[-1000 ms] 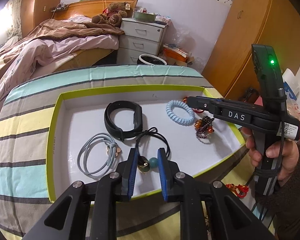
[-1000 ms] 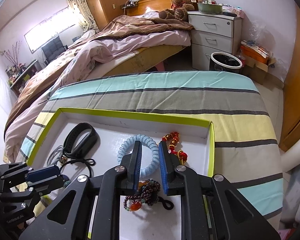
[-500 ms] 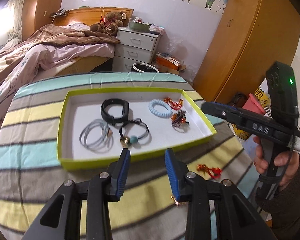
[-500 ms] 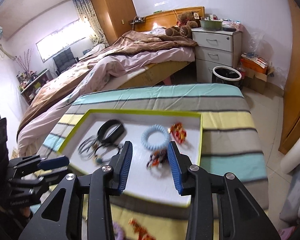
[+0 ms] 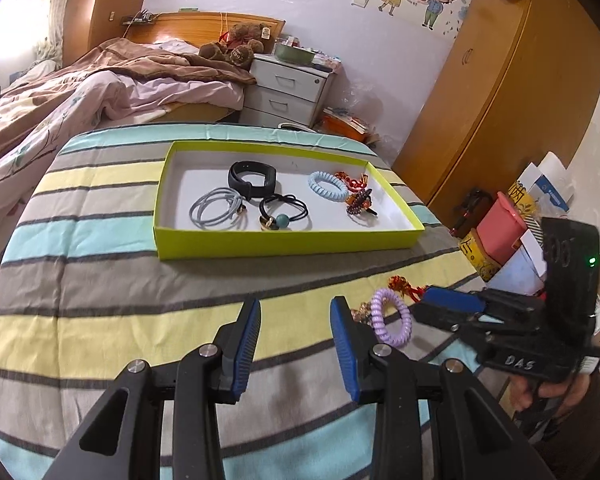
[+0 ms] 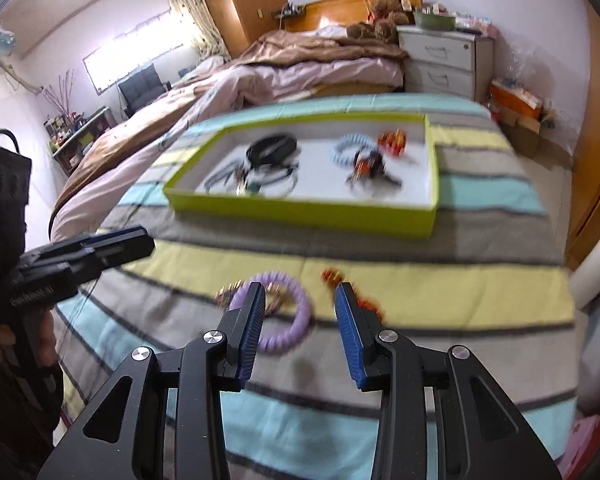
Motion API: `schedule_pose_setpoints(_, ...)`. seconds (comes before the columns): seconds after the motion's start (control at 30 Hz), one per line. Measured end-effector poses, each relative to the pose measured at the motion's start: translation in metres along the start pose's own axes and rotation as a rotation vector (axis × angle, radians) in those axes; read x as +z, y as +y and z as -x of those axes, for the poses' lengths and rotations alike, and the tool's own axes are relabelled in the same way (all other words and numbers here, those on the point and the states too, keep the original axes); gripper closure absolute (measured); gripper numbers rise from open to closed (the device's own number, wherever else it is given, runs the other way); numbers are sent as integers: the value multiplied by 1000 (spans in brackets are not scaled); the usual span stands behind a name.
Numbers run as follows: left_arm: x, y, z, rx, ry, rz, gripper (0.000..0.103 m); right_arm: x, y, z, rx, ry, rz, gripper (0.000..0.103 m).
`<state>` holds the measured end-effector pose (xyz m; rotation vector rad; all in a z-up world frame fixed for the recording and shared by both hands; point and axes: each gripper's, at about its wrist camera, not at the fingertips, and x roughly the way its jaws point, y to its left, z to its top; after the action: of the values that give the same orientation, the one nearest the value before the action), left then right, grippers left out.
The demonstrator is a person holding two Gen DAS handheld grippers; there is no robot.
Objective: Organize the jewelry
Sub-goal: 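Move the left tool to the gold chain brooch while the right tool grasps the purple coil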
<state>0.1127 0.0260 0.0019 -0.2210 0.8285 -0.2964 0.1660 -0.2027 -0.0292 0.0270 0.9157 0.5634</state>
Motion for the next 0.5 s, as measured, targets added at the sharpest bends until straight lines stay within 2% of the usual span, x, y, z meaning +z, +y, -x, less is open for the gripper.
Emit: schedule_pose_setpoints(0.5, -16, 10, 11, 18, 16, 0, 67, -7, 4, -19, -86, 69, 6, 66)
